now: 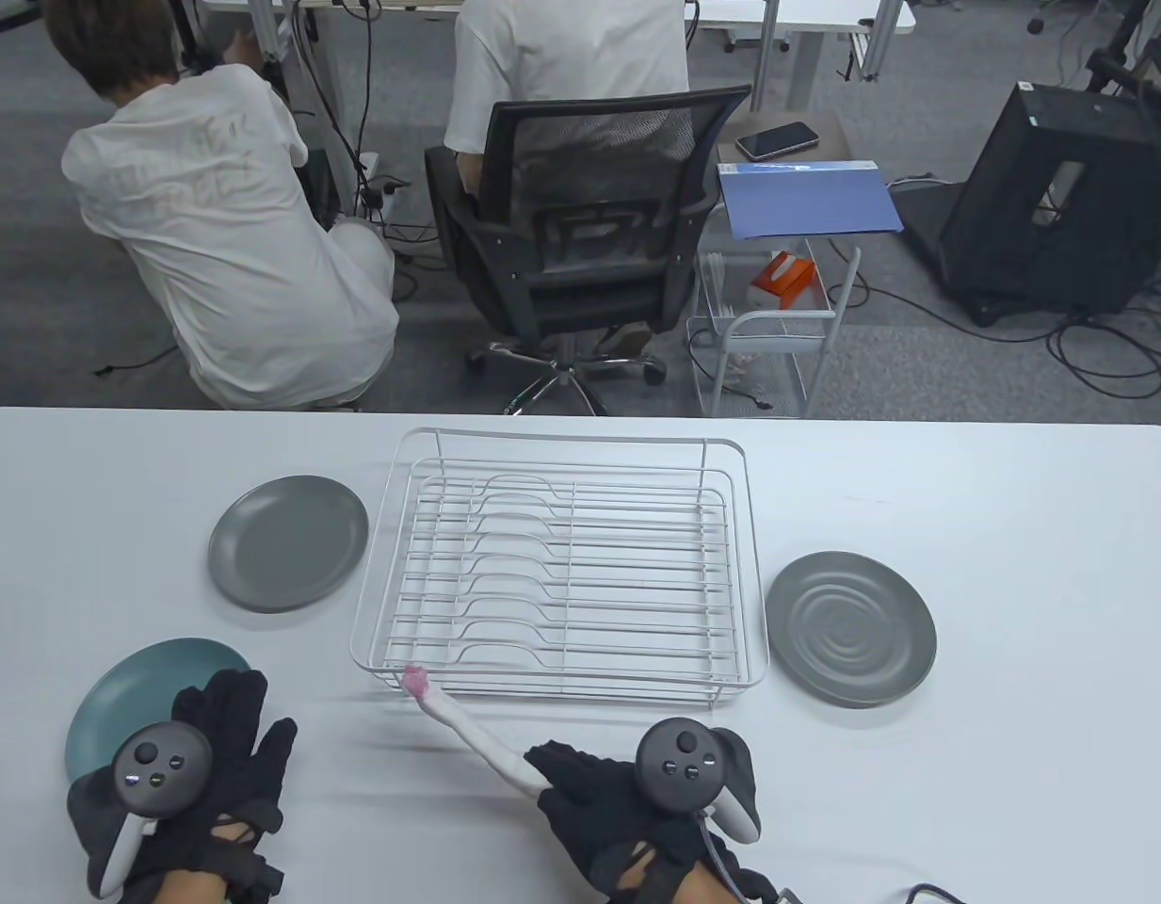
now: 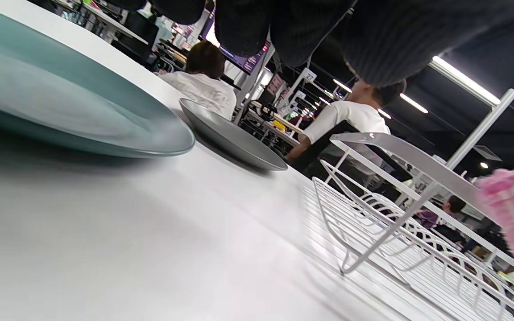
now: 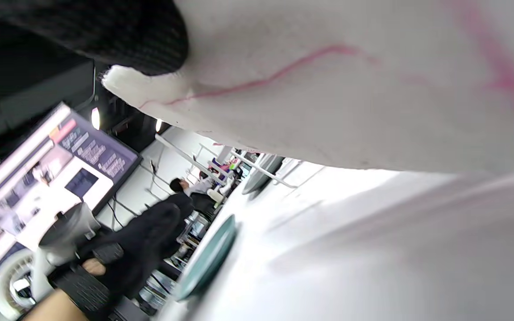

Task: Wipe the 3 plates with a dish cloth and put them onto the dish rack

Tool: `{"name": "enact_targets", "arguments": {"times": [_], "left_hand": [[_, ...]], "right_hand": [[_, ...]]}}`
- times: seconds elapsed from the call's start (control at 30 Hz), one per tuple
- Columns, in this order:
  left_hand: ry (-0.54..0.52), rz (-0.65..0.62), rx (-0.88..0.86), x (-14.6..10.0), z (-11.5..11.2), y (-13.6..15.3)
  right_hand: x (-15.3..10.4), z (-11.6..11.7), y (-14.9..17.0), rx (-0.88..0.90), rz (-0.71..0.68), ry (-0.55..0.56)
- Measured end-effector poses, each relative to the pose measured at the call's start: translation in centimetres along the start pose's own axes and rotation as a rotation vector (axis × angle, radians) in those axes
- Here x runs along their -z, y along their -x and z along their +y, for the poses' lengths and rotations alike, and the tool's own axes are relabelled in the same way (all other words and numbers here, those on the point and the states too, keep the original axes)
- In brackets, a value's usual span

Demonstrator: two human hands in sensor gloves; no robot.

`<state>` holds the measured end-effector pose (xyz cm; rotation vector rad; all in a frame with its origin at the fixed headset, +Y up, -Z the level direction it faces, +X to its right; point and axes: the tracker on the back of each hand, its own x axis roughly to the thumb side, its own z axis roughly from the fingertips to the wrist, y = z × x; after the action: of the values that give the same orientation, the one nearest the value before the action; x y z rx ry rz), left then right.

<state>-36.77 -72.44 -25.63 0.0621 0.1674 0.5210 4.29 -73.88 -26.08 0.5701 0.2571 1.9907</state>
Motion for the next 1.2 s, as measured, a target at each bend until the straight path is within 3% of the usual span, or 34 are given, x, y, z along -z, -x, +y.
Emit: {"name": "enact_targets", "arguments": {"times": [0.27, 0.47, 0.57, 0.67, 0.83, 0.97, 1.2], "left_hand": [[-0.062, 0.151, 0.005, -0.1, -0.3, 1.8], [-0.13, 0.457, 0.019, 0.9, 1.6, 5.2], [-0.082, 0.651, 0.183, 1.3, 2.9, 7.3], [0.021, 0.748, 0.207, 1.5, 3.2, 9.7], [0.059, 0.835, 0.164, 1.5, 3.2, 12.0], [0.037, 0.837, 0.243, 2.1, 3.7, 12.1], [0.027, 0.88, 0.194, 2.4, 3.7, 12.8]], "right_hand": [[0.1, 0.2, 0.8, 0.178, 0.007, 0.02], [-0.1, -0.1, 0.4, 0.191, -0.009, 0.033], [-0.2, -0.5, 0.2, 0.198, -0.015, 0.054], [-0.3, -0.7, 0.3, 0.226, -0.015, 0.065], [-0.2, -0.6, 0.5, 0.217, -0.001, 0.059], [-0.2, -0.7, 0.9, 0.224, 0.012, 0.055], [-0.2, -0.6, 0.9, 0.232, 0.022, 0.049]]}}
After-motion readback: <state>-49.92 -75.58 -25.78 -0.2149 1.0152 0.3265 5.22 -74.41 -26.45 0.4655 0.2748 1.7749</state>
